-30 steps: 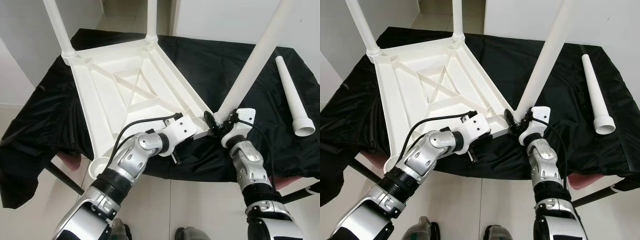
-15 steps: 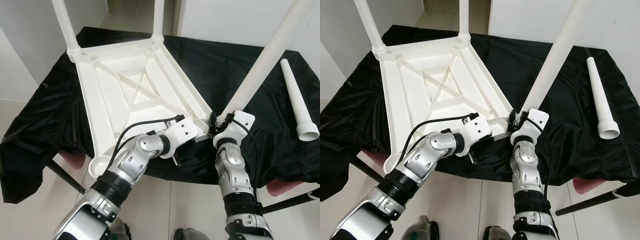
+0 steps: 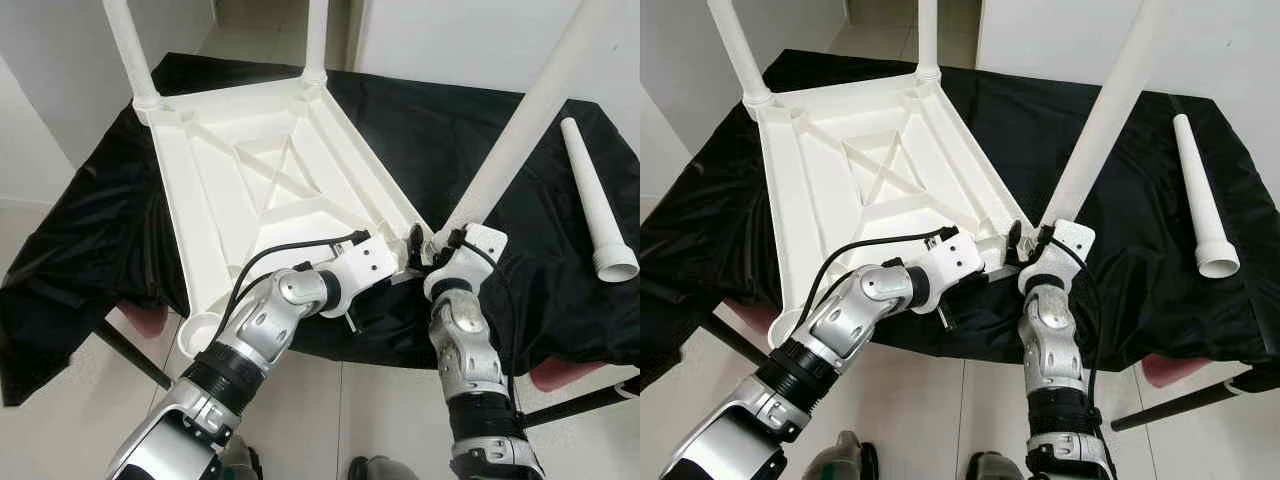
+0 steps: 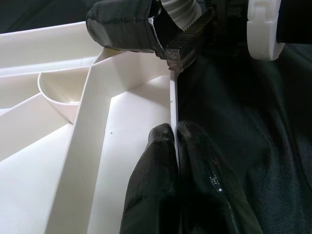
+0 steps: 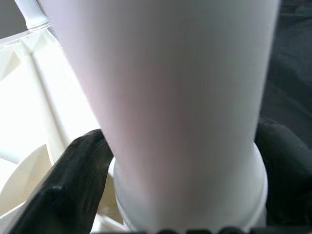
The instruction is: Building children table
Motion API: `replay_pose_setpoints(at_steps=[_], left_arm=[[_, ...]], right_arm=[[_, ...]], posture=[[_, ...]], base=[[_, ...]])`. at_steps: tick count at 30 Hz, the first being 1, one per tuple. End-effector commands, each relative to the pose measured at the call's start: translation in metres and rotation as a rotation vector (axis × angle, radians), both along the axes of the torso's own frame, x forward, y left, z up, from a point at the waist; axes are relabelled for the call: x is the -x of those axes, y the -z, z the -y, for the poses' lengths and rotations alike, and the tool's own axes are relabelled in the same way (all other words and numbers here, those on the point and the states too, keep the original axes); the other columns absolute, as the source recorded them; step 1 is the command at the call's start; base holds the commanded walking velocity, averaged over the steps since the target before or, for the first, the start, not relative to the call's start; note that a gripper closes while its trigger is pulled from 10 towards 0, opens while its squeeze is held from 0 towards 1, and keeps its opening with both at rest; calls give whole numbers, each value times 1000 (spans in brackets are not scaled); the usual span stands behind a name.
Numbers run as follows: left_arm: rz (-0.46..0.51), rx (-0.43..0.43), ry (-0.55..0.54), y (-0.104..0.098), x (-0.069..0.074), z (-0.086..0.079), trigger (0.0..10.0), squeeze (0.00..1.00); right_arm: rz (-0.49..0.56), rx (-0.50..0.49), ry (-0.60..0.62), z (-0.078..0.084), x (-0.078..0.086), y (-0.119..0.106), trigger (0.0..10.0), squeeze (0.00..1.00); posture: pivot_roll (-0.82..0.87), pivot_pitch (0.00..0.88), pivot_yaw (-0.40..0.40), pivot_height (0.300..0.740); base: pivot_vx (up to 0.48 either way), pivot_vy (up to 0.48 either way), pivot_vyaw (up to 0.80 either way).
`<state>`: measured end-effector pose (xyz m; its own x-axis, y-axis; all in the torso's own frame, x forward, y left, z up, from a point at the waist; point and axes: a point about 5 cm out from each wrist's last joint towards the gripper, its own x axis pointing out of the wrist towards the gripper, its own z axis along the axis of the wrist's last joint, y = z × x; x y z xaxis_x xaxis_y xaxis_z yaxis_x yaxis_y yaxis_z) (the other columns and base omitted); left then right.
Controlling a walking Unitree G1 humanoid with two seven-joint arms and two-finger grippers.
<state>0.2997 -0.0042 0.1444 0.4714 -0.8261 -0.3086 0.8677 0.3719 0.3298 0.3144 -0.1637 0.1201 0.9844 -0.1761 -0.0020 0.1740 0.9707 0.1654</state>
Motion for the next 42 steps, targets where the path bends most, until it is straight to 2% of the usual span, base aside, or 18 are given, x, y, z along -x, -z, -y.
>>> replay_pose_setpoints(at_steps=[1,3,5,8,9,10,18,21,25,26,27,28,30,35,42], left_arm=[[74,55,-8,-17,0,7,10000,0],[82,48,-13,-17,-1,7,10000,0],[84,44,-18,-16,-2,6,10000,0],[83,44,-19,-16,-2,6,10000,0],[82,46,-19,-16,-2,6,10000,0],[81,46,-18,-16,-2,7,10000,0],[77,48,-11,-15,0,8,10000,0],[79,48,-8,-15,0,9,10000,0],[80,47,-8,-15,-1,9,10000,0],[81,47,-10,-16,-1,8,10000,0],[81,47,-10,-16,-1,8,10000,0],[83,47,-10,-16,-2,8,10000,0],[84,47,-10,-17,-2,8,10000,0],[89,45,-6,-19,-3,8,10000,0],[92,46,-3,-20,-3,8,10000,0]], right_arm=[[-125,-35,-47,-2,7,26,10000,1000],[-129,-34,-62,1,6,27,10000,1000],[-135,-1,-62,13,4,29,10000,1000],[-134,21,-58,18,3,29,10000,1000],[-123,38,-80,21,1,27,10000,349],[-102,47,-110,23,-1,24,10000,0],[-37,101,-234,29,-7,15,10000,0],[-32,130,-438,33,-8,16,10000,0],[-44,128,-482,34,-8,17,10000,0],[-52,142,-550,34,-7,19,10000,0],[-52,142,-550,34,-7,19,10000,0],[-59,152,-612,35,-6,20,10000,0],[-55,160,-661,36,-6,20,10000,0],[-59,197,-730,43,-10,21,10000,0],[-86,256,-753,53,-15,19,10000,0]], posture=[[28,30,-16,740],[28,30,-16,740],[23,28,-15,740],[23,28,-15,740],[21,22,-14,740],[19,20,-13,740],[19,16,-12,740],[22,14,-12,740],[22,14,-12,740],[24,15,-9,740],[24,15,-9,740],[25,16,-7,740],[26,19,-4,740],[28,28,5,740],[33,34,4,740]], base=[[0,0,0],[0,0,0],[0,0,0],[0,0,0],[0,0,0],[0,0,0],[0,0,0],[0,0,0],[0,0,0],[0,0,0],[0,0,0],[0,0,0],[0,0,0],[0,0,0],[0,0,0]])
